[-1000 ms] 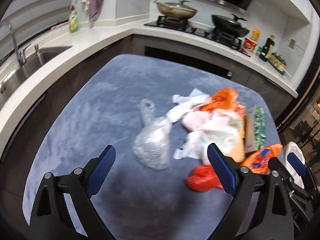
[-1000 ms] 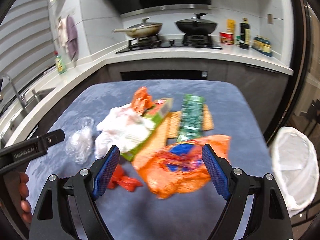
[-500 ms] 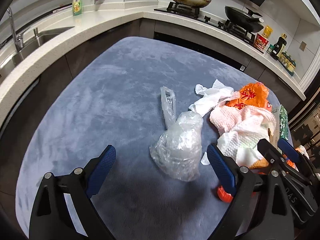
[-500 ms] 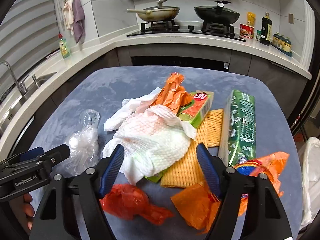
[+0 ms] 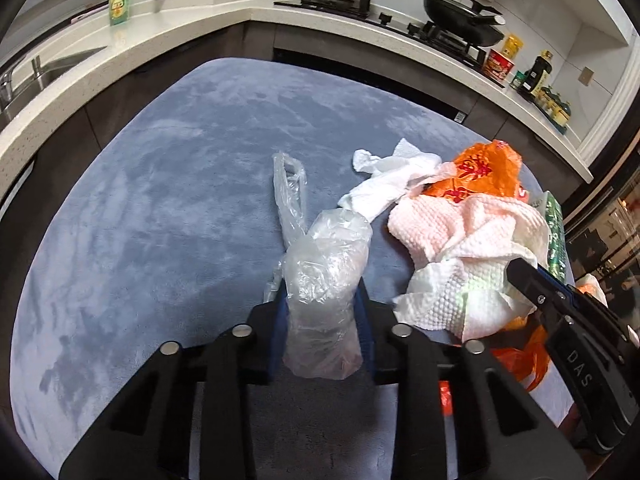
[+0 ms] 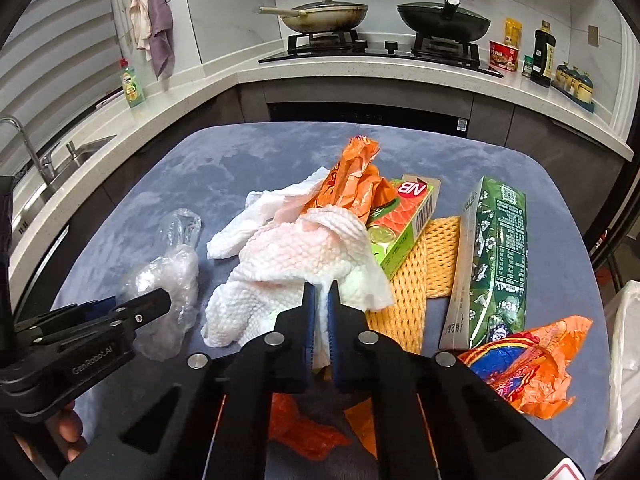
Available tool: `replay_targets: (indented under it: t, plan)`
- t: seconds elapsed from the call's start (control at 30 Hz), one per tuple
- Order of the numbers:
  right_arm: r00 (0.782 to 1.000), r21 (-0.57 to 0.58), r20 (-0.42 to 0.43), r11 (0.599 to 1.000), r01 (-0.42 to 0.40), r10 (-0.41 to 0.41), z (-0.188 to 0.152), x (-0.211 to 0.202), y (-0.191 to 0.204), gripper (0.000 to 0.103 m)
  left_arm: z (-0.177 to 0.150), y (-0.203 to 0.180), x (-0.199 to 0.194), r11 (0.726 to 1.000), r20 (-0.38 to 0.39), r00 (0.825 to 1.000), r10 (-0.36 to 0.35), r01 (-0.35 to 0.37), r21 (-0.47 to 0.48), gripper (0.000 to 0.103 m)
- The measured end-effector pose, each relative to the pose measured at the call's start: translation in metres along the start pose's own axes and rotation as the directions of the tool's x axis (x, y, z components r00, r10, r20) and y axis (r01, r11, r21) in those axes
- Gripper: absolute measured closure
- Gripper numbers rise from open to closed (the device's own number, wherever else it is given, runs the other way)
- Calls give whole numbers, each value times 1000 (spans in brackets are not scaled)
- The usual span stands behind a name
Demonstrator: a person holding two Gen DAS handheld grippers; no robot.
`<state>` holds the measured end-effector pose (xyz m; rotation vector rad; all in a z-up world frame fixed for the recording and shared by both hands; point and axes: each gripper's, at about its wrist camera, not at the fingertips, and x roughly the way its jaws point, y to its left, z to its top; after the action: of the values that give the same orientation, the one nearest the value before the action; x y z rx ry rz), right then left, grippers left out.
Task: Collect trash
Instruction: 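Carry the plastic bag and tissue over the bin and open both tools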
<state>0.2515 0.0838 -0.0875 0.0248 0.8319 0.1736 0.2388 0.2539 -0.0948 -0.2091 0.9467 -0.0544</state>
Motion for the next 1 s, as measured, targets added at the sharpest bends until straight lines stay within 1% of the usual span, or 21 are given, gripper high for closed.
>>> replay_targets:
  t: [0.17, 0.37, 0.5, 0.6, 0.77, 1.0]
  plan:
    - [999, 9, 36, 1000, -18, 18, 2, -22, -4, 99, -1, -6, -17, 1000, 29, 999, -12, 12, 7, 79]
    - [995, 18, 98, 1000, -24, 22, 5, -62, -14, 99, 0, -18, -48, 999, 74, 997, -34, 33, 15, 79]
    - [994, 28, 114, 1000, -3, 0, -7, -85, -27, 99, -6, -29, -67, 998, 97, 994, -47, 45, 33, 79]
    - [991, 63, 134, 998, 5, -14, -16, -106, -42, 99, -12, -38, -78, 997, 103, 993, -62, 57, 48, 79]
    - [979, 102, 198, 994, 30, -49, -19, -144, -65, 99, -24, -62, -92, 993, 109, 990, -92, 82, 89, 79]
    - [951, 156, 294, 987, 45, -90, -12, -193, -98, 99, -33, -97, -114, 981, 128, 982, -142, 122, 149, 79]
